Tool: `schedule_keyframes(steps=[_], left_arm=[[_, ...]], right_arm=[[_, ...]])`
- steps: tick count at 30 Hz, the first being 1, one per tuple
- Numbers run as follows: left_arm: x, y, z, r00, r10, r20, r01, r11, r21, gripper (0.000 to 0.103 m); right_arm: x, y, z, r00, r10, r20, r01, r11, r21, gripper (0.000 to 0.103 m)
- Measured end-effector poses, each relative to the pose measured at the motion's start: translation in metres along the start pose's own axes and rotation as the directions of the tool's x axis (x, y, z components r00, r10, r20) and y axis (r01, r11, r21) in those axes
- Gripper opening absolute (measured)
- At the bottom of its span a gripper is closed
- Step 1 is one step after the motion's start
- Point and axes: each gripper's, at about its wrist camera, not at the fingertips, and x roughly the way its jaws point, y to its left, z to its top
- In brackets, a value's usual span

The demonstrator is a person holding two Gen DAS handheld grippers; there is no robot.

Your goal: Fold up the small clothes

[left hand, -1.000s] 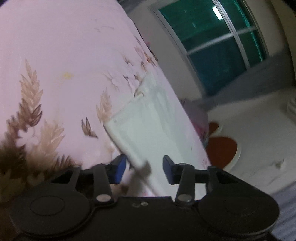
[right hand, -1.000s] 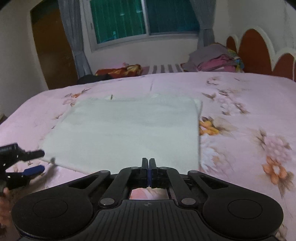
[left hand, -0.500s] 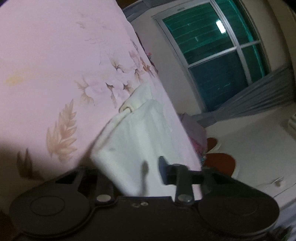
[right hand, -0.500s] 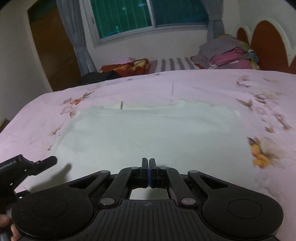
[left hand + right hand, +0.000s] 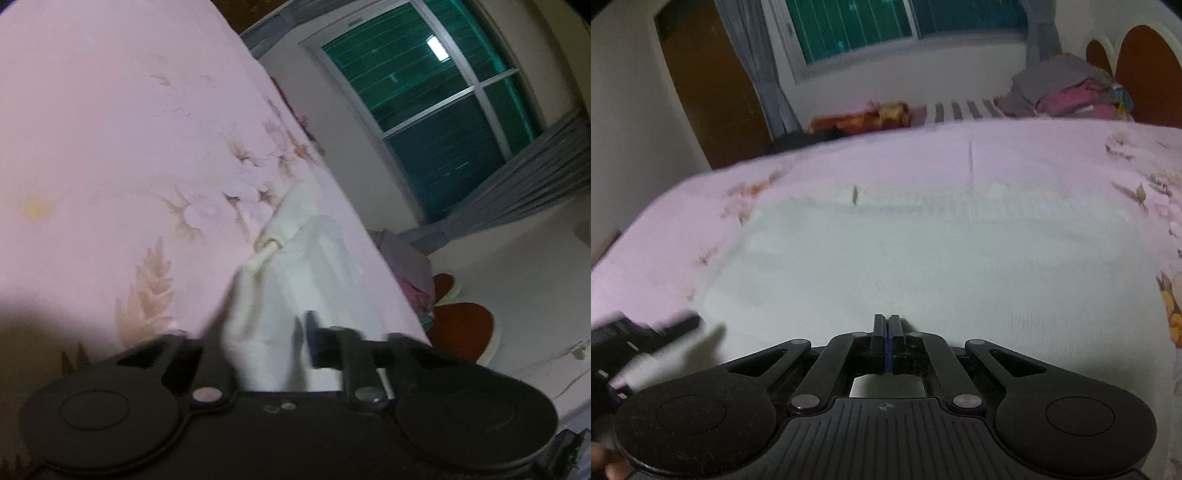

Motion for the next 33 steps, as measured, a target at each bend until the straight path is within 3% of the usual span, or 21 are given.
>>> schedule_keyframes(steps=[6,10,13,16,22,25,26,27,28,29,30,31,33], left_arm=[[-0.016,-0.019,0.001,1.0,-0.012,0.01,0.011,0.994,0.109,0.008],[-0.021,-0.056,-0.002,0.999,-0.053,0.001,0.052,0.968,0.246,0.008],[-0.022,-0.094,-0.011,0.994,-0.098,-0.057,0.112,0.923,0.369,0.008],[-0.021,-0.135,-0.031,0.981,-0.133,-0.139,0.184,0.859,0.479,0.008],[0.001,-0.207,-0.099,0.947,-0.103,-0.303,0.278,0.733,0.621,0.008],[0.022,-0.225,-0.144,0.908,-0.066,-0.413,0.343,0.683,0.645,0.011],[0.034,-0.229,-0.159,0.884,-0.031,-0.467,0.364,0.672,0.644,0.028],[0.041,-0.231,-0.172,0.861,-0.002,-0.508,0.379,0.667,0.641,0.038],[0.039,-0.232,-0.178,0.854,0.007,-0.519,0.384,0.665,0.64,0.041],[0.031,-0.232,-0.178,0.852,-0.017,-0.524,0.403,0.661,0.633,0.042],[0.024,-0.231,-0.173,0.855,-0.044,-0.516,0.412,0.662,0.626,0.042],[0.017,-0.229,-0.163,0.868,-0.056,-0.493,0.398,0.672,0.625,0.042],[0.01,-0.22,-0.131,0.907,-0.073,-0.414,0.341,0.703,0.624,0.042]], right_arm=[[0.013,-0.005,-0.002,0.999,0.014,-0.05,-0.012,0.999,0.033,0.0],[0.012,-0.012,0.002,0.997,0.037,-0.063,-0.033,0.997,0.074,0.0],[-0.005,-0.032,0.01,0.999,0.052,0.001,-0.051,0.979,0.195,0.0],[-0.034,-0.076,0.013,0.997,0.037,0.072,-0.06,0.936,0.347,0.0],[-0.1,-0.156,0.012,0.985,-0.053,0.166,-0.029,0.89,0.455,0.0],[-0.126,-0.189,0.01,0.98,-0.073,0.183,-0.03,0.862,0.506,0.0],[-0.133,-0.196,0.007,0.98,-0.077,0.186,-0.03,0.858,0.512,0.0],[-0.14,-0.204,0.006,0.979,-0.077,0.188,-0.032,0.856,0.516,0.0],[-0.144,-0.208,0.005,0.979,-0.077,0.187,-0.032,0.854,0.52,0.003],[-0.148,-0.212,0.003,0.98,-0.085,0.182,-0.024,0.85,0.526,0.014],[-0.152,-0.214,0.004,0.978,-0.098,0.185,-0.015,0.849,0.528,0.056],[-0.158,-0.214,0.003,0.971,-0.117,0.207,-0.009,0.852,0.524,0.075],[-0.165,-0.213,0.004,0.969,-0.081,0.232,-0.047,0.867,0.497,0.075]])
